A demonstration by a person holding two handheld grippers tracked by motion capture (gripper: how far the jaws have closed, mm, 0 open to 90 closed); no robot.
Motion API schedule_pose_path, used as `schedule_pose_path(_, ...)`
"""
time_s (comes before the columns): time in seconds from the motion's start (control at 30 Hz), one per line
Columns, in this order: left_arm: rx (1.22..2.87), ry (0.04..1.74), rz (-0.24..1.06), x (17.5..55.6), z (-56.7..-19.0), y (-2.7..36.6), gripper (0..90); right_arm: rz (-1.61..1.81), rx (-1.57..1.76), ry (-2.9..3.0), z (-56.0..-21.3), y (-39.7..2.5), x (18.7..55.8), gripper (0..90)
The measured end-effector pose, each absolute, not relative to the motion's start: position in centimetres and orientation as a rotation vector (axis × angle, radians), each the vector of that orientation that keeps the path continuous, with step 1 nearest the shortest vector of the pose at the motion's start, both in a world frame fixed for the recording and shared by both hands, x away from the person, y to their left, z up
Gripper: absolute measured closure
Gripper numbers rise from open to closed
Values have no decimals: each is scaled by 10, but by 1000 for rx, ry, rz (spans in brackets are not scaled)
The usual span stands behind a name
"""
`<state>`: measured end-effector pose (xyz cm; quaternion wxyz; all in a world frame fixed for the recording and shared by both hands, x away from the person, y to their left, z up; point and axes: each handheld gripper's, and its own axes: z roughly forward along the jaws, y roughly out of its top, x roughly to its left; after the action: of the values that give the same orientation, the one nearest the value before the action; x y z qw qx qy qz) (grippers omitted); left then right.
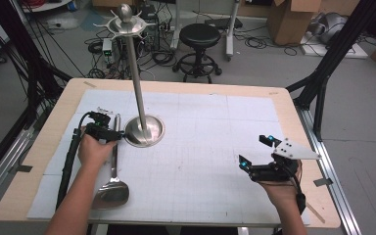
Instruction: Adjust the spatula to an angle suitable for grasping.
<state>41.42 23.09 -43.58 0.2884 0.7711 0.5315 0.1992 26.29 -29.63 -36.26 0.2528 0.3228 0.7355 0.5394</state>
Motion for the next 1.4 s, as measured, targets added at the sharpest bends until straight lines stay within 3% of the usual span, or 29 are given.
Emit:
schedule_pose_path(0.23,2070,1411,501,414,-432,233,478,1467,874,1996,-362,-297,262,21)
schedule_pose_path(0.7,2086,1421,510,413,-427,234,553,1464,876,2002,-363,-296,263,21)
schedule_pose_path(0.9,2026,1479,401,415,-428,242,534,1464,875,2003,-363,-295,263,21)
schedule_pose_path(1.4,1991,1578,405,415,-426,237,567,1459,870,2008,-363,-294,264,21)
